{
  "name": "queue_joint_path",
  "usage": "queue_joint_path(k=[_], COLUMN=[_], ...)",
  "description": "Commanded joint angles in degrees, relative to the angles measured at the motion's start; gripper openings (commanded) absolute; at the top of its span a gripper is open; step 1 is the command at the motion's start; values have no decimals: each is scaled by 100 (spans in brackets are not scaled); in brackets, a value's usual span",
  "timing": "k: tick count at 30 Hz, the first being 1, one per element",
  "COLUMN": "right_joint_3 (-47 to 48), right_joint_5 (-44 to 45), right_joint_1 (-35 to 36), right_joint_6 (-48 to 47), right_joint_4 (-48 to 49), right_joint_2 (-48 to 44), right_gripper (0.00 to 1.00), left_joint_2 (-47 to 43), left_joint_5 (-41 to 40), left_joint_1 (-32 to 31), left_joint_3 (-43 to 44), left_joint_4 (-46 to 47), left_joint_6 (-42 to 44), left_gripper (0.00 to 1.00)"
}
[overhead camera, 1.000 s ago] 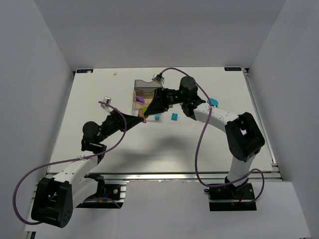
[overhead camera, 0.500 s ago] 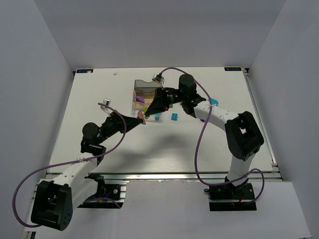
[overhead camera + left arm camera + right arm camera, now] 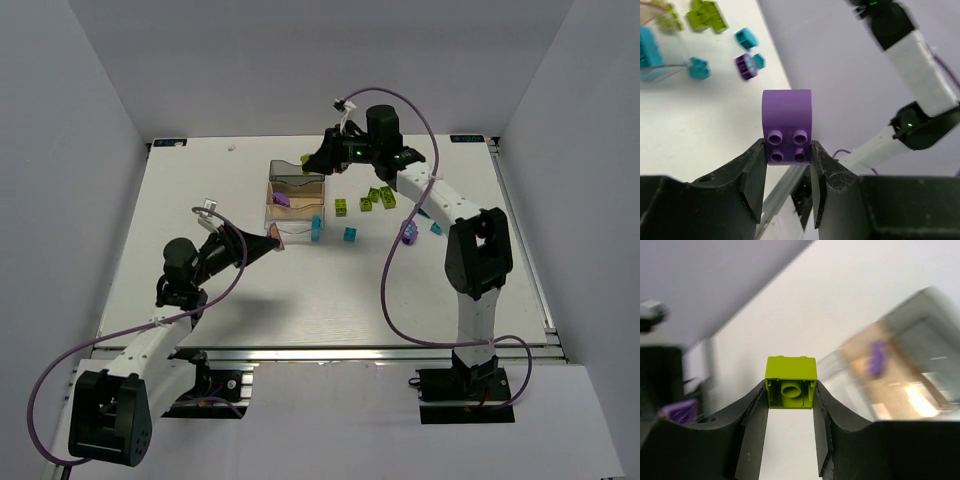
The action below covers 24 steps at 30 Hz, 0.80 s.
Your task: Sort the legos into containers by color
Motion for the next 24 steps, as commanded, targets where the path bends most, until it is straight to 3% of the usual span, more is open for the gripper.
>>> queue_joint_path(k=[1,7,10,24], right_joint_3=[657,1281,1457,1897], right_joint_5=[2394,3690,3884,3753], right_joint_1=[42,86,86,227], right_joint_6=[-1694,-2380,-2547,-2741], right_joint_4=[-994,-457,-238,510], right_joint_2=[273,1072,1364,2138], right_gripper=[0,0,0,0], left_joint_2=[-141,-467,-590,-959], left_joint_5=[-259,-655,-743,-892], left_joint_1=[29,21,29,29], left_joint_3=[398,495,460,346], left_joint_4=[-1274,-1742,-1839,-2244], left_joint_6=[673,849,814,806], left_gripper=[0,0,0,0])
